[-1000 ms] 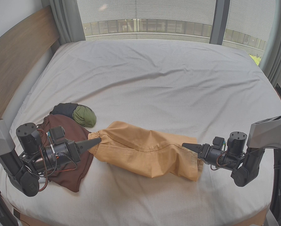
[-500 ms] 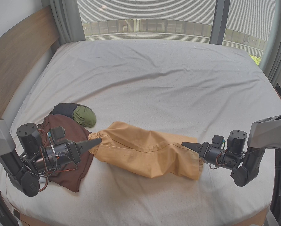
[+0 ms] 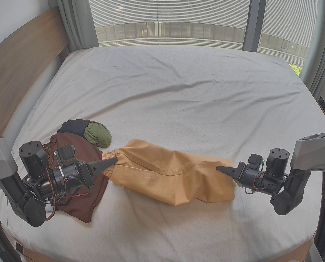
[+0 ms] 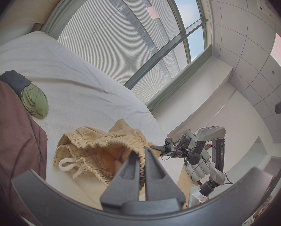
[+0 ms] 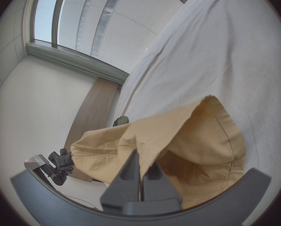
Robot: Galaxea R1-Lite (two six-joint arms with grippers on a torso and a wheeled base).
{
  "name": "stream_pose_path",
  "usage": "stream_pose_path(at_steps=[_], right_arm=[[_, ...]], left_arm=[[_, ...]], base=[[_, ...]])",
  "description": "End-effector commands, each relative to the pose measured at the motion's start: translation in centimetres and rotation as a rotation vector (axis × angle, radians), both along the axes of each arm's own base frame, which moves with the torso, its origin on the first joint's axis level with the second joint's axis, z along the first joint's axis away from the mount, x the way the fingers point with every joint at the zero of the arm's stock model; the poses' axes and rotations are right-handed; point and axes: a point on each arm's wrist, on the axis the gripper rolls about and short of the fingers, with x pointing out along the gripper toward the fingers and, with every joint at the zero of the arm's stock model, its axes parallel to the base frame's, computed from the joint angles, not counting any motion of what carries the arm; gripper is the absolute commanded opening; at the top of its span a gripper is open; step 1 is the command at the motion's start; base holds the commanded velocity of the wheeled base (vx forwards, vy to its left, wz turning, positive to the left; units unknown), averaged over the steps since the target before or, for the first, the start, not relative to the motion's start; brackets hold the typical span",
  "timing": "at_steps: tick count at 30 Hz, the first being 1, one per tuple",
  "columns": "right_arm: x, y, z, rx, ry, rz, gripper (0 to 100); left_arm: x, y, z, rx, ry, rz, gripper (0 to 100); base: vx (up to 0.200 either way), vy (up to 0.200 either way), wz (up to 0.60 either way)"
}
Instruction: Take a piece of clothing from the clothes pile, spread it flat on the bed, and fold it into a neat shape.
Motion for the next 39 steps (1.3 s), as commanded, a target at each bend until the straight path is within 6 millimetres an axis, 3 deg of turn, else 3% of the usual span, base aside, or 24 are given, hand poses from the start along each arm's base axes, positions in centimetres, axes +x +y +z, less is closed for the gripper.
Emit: stream_pose_path(at_steps=[1, 2, 7, 12, 28, 39], right_arm=[[-1.4, -0.3, 4.7, 0.027, -0.115, 0.002, 0], [-2.0, -0.5, 6.2, 0.037, -0.157, 0.002, 0], [-3.2, -0.8, 9.1, 0.059, -0.241, 0.002, 0], [-3.8, -1.0, 10.7, 0.071, -0.292, 0.002, 0], [-5.2, -1.7, 13.6, 0.094, -0.389, -0.003, 0], [-5.8, -2.1, 14.8, 0.102, -0.431, -0.009, 0]], left_arm=[[0.4, -0.1, 0.6, -0.005, -0.034, 0.000, 0], [0.4, -0.1, 0.7, -0.004, -0.041, -0.002, 0], [0.6, -0.1, 1.3, -0.009, -0.072, 0.001, 0], [0.6, -0.1, 2.0, -0.014, -0.099, 0.001, 0], [0.5, 0.1, 4.1, -0.031, -0.181, 0.011, 0], [-0.8, 0.6, 6.4, -0.049, -0.259, 0.072, 0]], base=[[0.000, 0.000, 0.00], [0.000, 0.000, 0.00], [0.000, 0.000, 0.00], [0.000, 0.000, 0.00], [0.000, 0.000, 0.00], [0.000, 0.000, 0.00]])
